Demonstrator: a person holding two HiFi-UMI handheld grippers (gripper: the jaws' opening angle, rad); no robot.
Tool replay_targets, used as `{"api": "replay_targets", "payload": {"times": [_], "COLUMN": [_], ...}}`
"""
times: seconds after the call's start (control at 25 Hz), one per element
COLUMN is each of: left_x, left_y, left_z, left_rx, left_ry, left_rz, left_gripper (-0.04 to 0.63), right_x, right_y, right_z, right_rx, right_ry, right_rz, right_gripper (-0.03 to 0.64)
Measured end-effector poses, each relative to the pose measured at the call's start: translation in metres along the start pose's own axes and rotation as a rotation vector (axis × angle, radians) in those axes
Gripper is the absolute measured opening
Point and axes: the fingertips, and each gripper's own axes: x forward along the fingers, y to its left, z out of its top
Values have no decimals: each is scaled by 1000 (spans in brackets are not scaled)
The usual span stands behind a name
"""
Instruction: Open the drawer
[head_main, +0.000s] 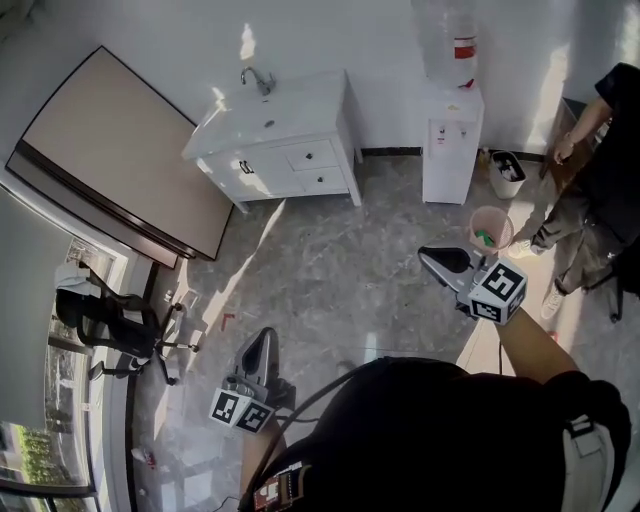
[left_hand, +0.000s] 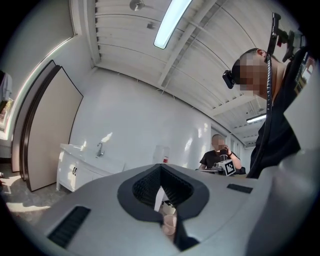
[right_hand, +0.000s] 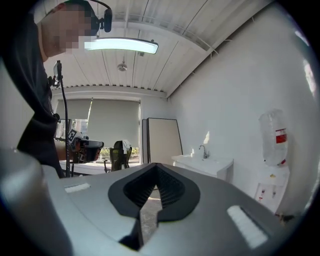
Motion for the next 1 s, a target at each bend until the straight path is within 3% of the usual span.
{"api": "replay_targets", "payload": {"times": [0.2, 0.52, 1.0], "left_x": [15, 21, 23], "left_y": [65, 179, 288], "left_z": [14, 73, 70], "left_rx": [-7, 36, -14], "left_ry": [-24, -36, -4], "left_rz": [-77, -160, -142], "left_gripper": [-6, -6, -6], "right_x": [49, 150, 256], "right_y": [-4, 7, 4], "right_z": [21, 62, 49], "right_rx": [-38, 6, 33], "right_ry": [-10, -56, 6], "right_rz": [-80, -169, -161], "right_gripper": [-5, -5, -5]}}
